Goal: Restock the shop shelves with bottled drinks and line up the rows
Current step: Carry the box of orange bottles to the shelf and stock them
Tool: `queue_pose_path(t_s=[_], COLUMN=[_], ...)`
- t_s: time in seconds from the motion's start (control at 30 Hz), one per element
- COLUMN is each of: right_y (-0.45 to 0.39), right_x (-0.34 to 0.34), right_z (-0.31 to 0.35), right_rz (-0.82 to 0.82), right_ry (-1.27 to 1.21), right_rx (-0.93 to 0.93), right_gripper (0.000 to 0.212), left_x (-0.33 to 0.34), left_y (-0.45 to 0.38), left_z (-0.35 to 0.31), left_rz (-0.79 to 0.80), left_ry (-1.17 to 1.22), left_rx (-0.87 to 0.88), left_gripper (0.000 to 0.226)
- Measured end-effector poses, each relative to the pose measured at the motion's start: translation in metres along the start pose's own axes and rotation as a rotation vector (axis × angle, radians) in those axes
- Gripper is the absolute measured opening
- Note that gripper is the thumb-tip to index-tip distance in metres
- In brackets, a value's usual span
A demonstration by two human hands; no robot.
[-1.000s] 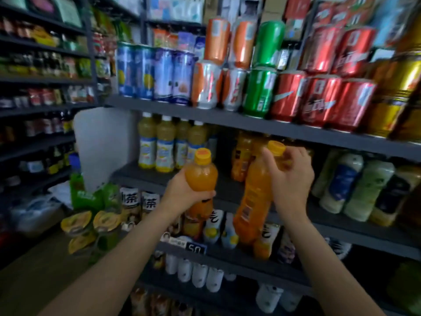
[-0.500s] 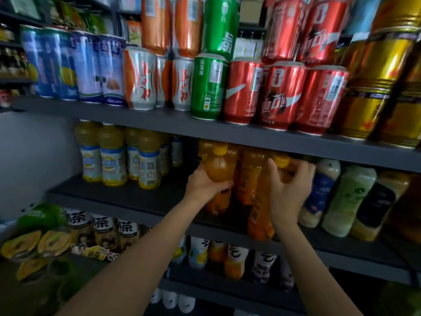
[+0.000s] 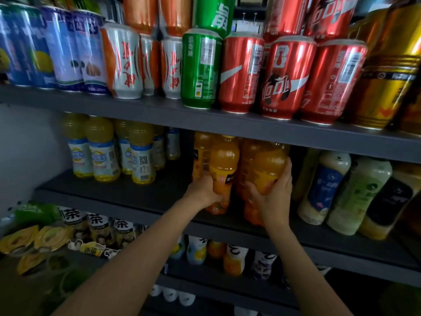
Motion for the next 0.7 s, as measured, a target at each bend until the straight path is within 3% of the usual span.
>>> queue_pose_path(t_s=[0.13, 0.57, 0.7], right_y=[-0.014, -0.016, 0.025], right_x=[-0.01, -0.014, -0.022], right_z=[-0.018, -0.029, -0.012], right_rz=[-0.052, -0.025, -0.168], right_ry=[0.154, 0.169, 0.184], right_rx=[0.084, 0.146, -0.027], right_gripper=[0.094, 0.089, 0.061], left_x=[0.001, 0.026, 0.028], left_y=[0.003, -0.015, -0.009], left_z=[-0.008, -0.035, -0.027], left_rz=[-0.072, -0.219, -0.245], left_ry=[-0.065, -0.075, -0.022], left_rx=[0.011, 0.05, 0.093], left_gripper=[0.059, 0.06, 0.061])
Point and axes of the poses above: each hand's wrist, its own y-axis away from the middle knuckle, its own x-axis out of the palm, z = x × y, the point moved 9 cm from there along -y, towards the middle knuckle, and after that the axes turned 7 degrees about z, right-handed, at the moved point
